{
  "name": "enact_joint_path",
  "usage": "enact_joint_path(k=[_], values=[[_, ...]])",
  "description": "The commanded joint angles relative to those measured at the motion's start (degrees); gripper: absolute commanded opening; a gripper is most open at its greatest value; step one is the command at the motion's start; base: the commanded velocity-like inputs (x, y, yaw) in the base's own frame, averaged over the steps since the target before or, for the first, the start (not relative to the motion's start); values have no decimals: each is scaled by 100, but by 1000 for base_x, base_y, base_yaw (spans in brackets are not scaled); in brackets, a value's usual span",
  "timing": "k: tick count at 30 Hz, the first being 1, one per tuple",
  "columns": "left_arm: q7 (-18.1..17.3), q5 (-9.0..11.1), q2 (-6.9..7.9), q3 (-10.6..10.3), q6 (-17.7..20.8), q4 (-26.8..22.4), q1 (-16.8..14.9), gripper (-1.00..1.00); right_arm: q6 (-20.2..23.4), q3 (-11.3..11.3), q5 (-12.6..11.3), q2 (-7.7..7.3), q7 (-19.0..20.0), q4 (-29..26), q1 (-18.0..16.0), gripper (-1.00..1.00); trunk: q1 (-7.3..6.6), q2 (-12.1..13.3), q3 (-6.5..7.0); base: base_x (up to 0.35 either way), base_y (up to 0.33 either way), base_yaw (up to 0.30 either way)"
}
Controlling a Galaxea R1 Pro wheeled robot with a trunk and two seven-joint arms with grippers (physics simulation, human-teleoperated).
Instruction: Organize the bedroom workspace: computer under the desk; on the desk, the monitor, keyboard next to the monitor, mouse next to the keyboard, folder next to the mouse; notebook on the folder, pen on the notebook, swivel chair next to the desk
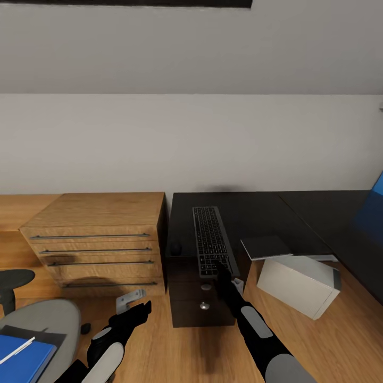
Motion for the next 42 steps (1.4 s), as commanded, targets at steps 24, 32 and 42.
enact_joint_path(k=[24,32,42], values=[[49,-23,5,-19,5,-8,-6,100,-1,31,-56,-10,127,-177,-3,-100,-198,358,156,0,0,0],[52,9,0,-19,-3,-8,-6,100,-5,40,-38,-10,170,-789,22,-100,-374,679,300,0,0,0],[211,-33,-6,-17,-11,-8,-6,100,-10,42,-19,-11,-203,-1979,352,-100,-593,1080,479,0,0,0]])
